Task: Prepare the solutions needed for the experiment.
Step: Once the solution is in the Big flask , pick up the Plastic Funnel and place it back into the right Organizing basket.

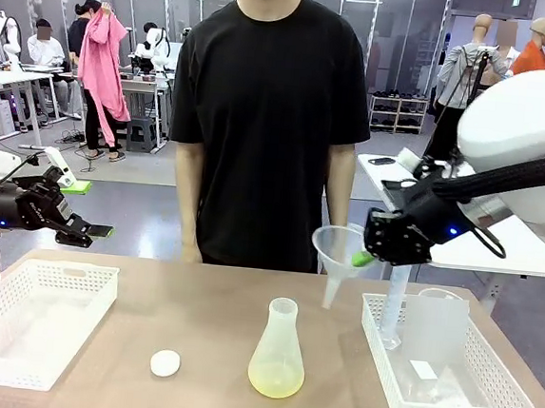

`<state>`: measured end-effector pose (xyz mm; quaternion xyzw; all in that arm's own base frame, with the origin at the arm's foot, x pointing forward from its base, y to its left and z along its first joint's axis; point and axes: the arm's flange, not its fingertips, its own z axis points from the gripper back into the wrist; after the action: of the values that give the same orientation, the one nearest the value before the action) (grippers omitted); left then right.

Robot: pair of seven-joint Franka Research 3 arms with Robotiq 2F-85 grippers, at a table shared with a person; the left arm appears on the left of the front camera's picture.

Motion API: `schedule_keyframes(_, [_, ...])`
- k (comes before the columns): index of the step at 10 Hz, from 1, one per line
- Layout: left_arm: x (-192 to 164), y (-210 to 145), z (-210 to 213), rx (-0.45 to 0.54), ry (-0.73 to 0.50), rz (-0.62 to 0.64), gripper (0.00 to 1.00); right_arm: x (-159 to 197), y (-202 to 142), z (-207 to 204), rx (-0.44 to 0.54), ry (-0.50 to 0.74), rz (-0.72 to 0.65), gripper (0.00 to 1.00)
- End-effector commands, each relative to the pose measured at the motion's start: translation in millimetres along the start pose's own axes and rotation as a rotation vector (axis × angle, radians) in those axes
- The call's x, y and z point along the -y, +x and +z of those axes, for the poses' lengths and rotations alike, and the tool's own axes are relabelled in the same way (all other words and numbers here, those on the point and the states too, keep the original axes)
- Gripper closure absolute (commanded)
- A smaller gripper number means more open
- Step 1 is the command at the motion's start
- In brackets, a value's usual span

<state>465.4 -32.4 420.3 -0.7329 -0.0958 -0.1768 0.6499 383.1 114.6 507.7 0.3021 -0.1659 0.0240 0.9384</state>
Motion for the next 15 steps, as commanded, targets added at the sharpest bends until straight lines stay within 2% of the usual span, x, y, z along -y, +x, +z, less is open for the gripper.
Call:
schedule_keyframes(1, [1.2, 1.1, -0.6, -0.001, -0.001, -0.008, 0.0, 35.3, 5.6, 3.2, -0.044, -0.013, -0.03, 0.97])
schedule_keyframes(4, [1.2, 1.1, -0.6, -0.001, -0.001, -0.008, 0.0, 99.5, 14.9, 4.2, -0.024, -0.065, -0.141, 0.97])
schedule_keyframes(7, [1.2, 1.1, -0.6, -0.001, -0.001, -0.008, 0.0, 135.1, 20.5, 10.5, 0.012, -0.122, -0.191, 0.97])
schedule_keyframes(12, [1.2, 1.1, -0.6, -0.001, -0.001, -0.008, 0.0, 153.6, 22.4, 22.2, 0.004, -0.175, -0.22, 0.97])
schedule_keyframes(15, [1.2, 1.1, -0.6, -0.001, -0.001, -0.008, 0.0, 158.7, 19.8, 21.1, -0.049, -0.218, -0.241, 0.97])
